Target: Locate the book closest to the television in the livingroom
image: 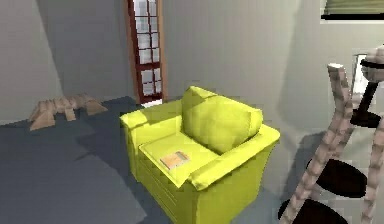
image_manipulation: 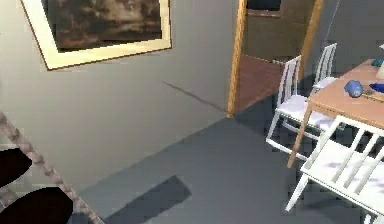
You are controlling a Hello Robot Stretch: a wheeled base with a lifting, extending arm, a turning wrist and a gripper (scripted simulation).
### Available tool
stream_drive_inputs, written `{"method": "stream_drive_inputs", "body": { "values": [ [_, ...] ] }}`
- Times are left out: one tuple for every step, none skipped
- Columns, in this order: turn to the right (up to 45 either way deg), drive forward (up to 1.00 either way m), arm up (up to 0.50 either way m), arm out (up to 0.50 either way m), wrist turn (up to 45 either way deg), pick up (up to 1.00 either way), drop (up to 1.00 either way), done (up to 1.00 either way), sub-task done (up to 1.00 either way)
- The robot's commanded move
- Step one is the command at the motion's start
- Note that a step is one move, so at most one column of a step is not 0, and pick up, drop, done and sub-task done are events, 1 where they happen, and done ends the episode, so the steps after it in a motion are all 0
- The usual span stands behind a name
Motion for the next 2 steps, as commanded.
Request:
{"method": "stream_drive_inputs", "body": {
  "values": [
    [0.0,0.25,0.0,0.0,0.0,0.0,0.0,0.0,0.0],
    [0.0,0.0,0.0,0.0,0.0,0.0,0.0,1.0,0.0]
  ]
}}
